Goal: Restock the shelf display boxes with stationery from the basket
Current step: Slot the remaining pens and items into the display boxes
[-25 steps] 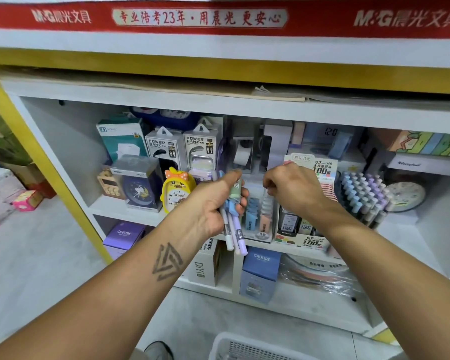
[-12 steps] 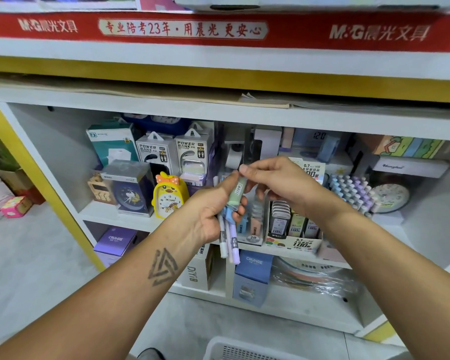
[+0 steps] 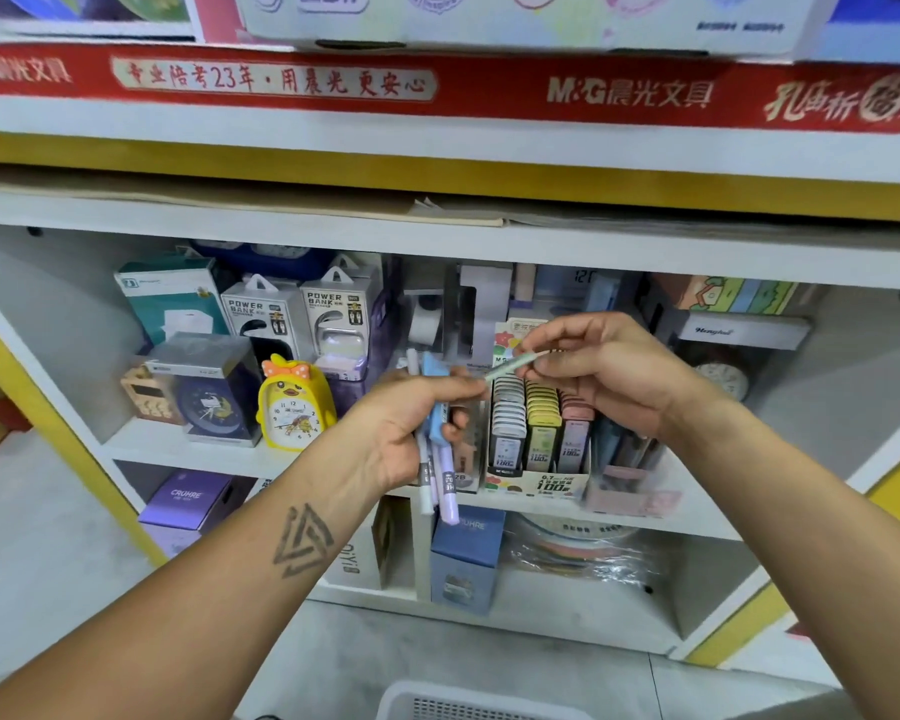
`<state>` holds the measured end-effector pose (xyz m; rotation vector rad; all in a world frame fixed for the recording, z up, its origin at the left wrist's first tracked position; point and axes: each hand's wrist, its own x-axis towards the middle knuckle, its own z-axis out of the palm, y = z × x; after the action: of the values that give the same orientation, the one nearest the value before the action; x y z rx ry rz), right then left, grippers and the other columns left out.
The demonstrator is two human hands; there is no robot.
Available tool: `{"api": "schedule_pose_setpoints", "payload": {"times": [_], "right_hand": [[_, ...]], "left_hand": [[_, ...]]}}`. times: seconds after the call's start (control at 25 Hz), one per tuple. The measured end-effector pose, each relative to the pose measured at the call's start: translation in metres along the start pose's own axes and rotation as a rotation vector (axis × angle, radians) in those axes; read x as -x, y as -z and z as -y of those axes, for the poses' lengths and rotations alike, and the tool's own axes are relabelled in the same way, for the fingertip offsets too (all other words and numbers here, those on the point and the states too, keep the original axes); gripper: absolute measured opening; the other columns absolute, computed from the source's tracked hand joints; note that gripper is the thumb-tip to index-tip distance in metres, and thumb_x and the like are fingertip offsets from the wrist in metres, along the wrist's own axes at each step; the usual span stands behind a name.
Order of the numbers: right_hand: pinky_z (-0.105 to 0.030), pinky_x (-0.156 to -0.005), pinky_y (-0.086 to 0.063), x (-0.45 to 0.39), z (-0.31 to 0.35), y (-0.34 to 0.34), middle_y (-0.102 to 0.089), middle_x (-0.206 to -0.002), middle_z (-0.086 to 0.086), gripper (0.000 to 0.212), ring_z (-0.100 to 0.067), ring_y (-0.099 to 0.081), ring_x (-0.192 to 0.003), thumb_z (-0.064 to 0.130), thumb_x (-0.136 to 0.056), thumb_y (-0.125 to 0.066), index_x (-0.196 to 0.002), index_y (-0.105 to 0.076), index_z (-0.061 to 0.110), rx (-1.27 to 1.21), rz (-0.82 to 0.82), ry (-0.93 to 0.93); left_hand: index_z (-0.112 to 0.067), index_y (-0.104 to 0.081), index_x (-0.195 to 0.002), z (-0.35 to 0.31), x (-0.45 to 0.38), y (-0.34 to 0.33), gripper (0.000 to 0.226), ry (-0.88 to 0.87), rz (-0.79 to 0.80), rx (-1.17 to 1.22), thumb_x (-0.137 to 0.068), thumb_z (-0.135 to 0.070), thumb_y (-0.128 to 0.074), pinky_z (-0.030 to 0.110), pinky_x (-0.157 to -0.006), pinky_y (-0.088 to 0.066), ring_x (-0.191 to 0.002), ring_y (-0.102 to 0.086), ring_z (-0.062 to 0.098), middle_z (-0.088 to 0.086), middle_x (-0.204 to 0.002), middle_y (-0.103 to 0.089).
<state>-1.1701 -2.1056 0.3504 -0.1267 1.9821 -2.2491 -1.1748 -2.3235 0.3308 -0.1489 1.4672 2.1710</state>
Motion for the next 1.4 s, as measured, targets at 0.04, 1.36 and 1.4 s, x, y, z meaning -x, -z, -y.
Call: {"api": "schedule_pose_setpoints", "payload": {"times": [0.04, 1.36, 1.4], "right_hand": [[-0.026, -0.079, -0.060, 0.002, 0.000, 0.003, -0.072, -0.102, -0.027, 0.021, -0.030, -0.074, -0.093, -0.018, -0.085, -0.059, -0.100, -0.070, -0.009, 0.045, 0.016, 0.001], [-0.035, -0.062, -0.049, -0.082, -0.053, -0.075, -0.064, -0.079, -0.009, 0.008, -0.028, -0.059, -0.072, 0.007, -0.091, -0.065, -0.090, -0.062, 0.014, 1.415, -0.270, 0.420], [-0.035, -0.062, -0.049, -0.086, -0.055, -0.077, -0.065, -0.081, -0.010, 0.008, -0.028, -0.059, -0.073, 0.008, -0.091, -0.066, -0.089, -0.062, 0.014, 1.402, -0.258, 0.398]], "left_hand": [[-0.004, -0.065, -0.095, 0.000, -0.001, 0.000, 0.018, -0.053, -0.042, -0.024, -0.080, 0.004, -0.072, 0.018, -0.035, -0.038, -0.042, -0.051, 0.012, 0.015, -0.077, -0.070], [-0.007, -0.052, -0.112, -0.022, 0.012, 0.067, 0.012, 0.049, -0.183, 0.196, -0.102, -0.013, -0.052, 0.020, -0.043, -0.049, -0.053, -0.066, 0.019, 0.019, -0.082, -0.071], [-0.007, -0.053, -0.112, -0.023, 0.011, 0.069, 0.012, 0.046, -0.194, 0.196, -0.102, -0.013, -0.053, 0.020, -0.042, -0.049, -0.054, -0.066, 0.020, 0.019, -0.081, -0.070]]}}
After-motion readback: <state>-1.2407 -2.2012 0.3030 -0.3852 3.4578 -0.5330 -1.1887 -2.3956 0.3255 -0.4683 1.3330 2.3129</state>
